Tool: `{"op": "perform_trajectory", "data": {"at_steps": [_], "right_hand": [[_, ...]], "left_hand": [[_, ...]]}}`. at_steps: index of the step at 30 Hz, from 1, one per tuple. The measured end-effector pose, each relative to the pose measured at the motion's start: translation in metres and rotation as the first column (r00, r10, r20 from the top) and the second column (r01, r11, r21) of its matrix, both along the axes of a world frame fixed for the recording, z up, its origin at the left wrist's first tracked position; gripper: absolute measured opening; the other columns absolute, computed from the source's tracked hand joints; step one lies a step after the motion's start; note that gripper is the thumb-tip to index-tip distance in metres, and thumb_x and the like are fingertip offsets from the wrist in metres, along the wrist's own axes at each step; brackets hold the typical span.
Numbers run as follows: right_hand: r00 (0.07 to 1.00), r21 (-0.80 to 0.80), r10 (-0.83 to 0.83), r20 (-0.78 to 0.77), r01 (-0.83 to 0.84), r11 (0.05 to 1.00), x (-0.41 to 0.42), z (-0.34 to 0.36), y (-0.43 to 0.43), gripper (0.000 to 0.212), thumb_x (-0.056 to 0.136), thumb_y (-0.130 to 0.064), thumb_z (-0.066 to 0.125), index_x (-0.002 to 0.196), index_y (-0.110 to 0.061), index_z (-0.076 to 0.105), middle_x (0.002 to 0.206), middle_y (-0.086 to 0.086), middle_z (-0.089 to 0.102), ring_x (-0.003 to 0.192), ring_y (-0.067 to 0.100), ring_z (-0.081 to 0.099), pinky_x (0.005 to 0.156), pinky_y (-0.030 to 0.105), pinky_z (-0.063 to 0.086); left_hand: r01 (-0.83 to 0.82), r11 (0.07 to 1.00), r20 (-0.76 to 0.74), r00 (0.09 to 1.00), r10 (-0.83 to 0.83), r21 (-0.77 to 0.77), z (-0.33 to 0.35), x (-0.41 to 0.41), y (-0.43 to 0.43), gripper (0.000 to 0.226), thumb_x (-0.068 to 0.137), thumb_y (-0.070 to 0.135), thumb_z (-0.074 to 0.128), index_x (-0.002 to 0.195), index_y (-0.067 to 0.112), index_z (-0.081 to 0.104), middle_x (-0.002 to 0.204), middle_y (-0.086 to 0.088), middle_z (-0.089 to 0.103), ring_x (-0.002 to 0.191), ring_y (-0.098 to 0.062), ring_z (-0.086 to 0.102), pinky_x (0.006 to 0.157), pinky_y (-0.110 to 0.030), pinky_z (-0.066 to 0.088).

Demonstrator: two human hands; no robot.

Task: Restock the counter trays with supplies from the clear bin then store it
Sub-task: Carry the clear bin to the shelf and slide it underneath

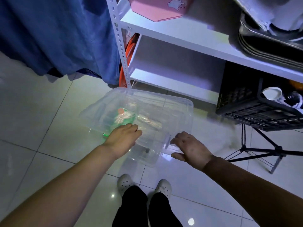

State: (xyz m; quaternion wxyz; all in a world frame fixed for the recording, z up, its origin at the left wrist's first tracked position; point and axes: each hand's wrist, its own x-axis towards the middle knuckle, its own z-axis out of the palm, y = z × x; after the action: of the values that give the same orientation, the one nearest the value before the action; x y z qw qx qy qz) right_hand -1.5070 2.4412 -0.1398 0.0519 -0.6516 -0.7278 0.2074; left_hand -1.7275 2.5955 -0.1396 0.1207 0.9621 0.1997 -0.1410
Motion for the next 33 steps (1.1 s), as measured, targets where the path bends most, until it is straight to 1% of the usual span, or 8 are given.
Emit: {"op": "perform_trajectory", "data": {"at_steps": [2,6,10,15,18,21,30,33], "right_hand": [[0.993,-0.013,-0.110,-0.046,0.110,0.994,-0.003,-0.012,-0.001,0.037,0.083,-0.042,0.050,0.101,-0.011,0.062,0.090,0.006,0.064,0.085,0.017,0.050,0.073,0.021,0.039],[0.933,-0.066,-0.353,-0.077,0.348,0.935,-0.007,-0.042,-0.011,0.020,0.082,-0.017,0.068,0.100,-0.007,0.065,0.090,0.009,0.065,0.085,0.026,0.061,0.074,0.019,0.038],[0.849,-0.141,-0.524,-0.070,0.512,0.848,-0.016,-0.077,-0.019,0.013,0.082,-0.001,0.063,0.094,-0.007,0.067,0.091,0.011,0.067,0.083,0.027,0.063,0.071,0.025,0.043],[0.727,-0.225,-0.685,-0.031,0.663,0.714,-0.040,-0.128,-0.021,0.016,0.087,-0.002,0.054,0.092,-0.006,0.068,0.096,0.012,0.068,0.091,0.029,0.062,0.076,0.033,0.048],[0.623,-0.287,-0.782,-0.019,0.746,0.601,-0.056,-0.156,-0.020,0.018,0.089,-0.004,0.050,0.096,-0.006,0.067,0.100,0.011,0.066,0.093,0.027,0.060,0.073,0.028,0.043],[0.564,-0.323,-0.825,-0.016,0.778,0.538,-0.069,-0.177,-0.022,0.019,0.090,-0.007,0.049,0.098,-0.007,0.066,0.102,0.011,0.066,0.092,0.026,0.059,0.073,0.026,0.042],[0.514,-0.379,-0.858,0.012,0.796,0.472,-0.092,-0.226,-0.032,0.019,0.090,-0.009,0.049,0.101,-0.007,0.065,0.104,0.012,0.065,0.092,0.026,0.059,0.077,0.032,0.048],[0.441,-0.386,-0.896,0.039,0.834,0.394,-0.093,-0.239,-0.029,0.021,0.090,-0.009,0.048,0.106,-0.008,0.062,0.107,0.011,0.064,0.094,0.026,0.059,0.080,0.034,0.049]], "left_hand": [[-0.009,1.000,-0.029,1.000,0.009,0.006,-0.019,-0.010,-0.005,0.050,0.024,0.021,0.091,0.061,0.018,0.058,0.060,0.002,0.057,0.053,-0.019,0.058,0.044,-0.018,0.040],[-0.016,0.999,-0.046,0.999,0.014,-0.040,-0.065,-0.033,-0.016,0.053,0.020,0.023,0.092,0.062,0.018,0.061,0.060,0.001,0.058,0.053,-0.018,0.059,0.045,-0.019,0.042],[0.041,0.996,-0.087,0.995,-0.047,-0.081,-0.111,-0.050,-0.020,0.051,0.018,0.017,0.089,0.062,0.019,0.063,0.062,0.002,0.060,0.056,-0.018,0.060,0.047,-0.019,0.042],[0.053,0.995,-0.076,0.995,-0.059,-0.084,-0.166,-0.063,-0.016,0.054,0.014,0.011,0.086,0.062,0.017,0.062,0.063,-0.001,0.059,0.056,-0.020,0.059,0.049,-0.019,0.041],[0.064,0.996,-0.088,0.994,-0.069,-0.067,-0.196,-0.068,-0.012,0.060,0.008,0.010,0.085,0.063,0.016,0.060,0.063,-0.001,0.058,0.056,-0.020,0.058,0.050,-0.020,0.042],[0.090,0.995,-0.095,0.991,-0.095,-0.052,-0.219,-0.072,-0.014,0.062,0.008,0.009,0.085,0.064,0.015,0.061,0.064,-0.002,0.058,0.057,-0.021,0.059,0.050,-0.022,0.044],[0.123,0.991,-0.041,0.991,-0.125,-0.049,-0.262,-0.075,-0.029,0.046,0.028,0.005,0.083,0.067,0.012,0.060,0.066,-0.005,0.059,0.060,-0.024,0.059,0.053,-0.027,0.047],[0.125,0.989,-0.040,0.991,-0.129,-0.077,-0.270,-0.079,-0.027,0.046,0.026,0.005,0.082,0.066,0.012,0.061,0.064,-0.005,0.059,0.059,-0.023,0.059,0.052,-0.026,0.047]]}}
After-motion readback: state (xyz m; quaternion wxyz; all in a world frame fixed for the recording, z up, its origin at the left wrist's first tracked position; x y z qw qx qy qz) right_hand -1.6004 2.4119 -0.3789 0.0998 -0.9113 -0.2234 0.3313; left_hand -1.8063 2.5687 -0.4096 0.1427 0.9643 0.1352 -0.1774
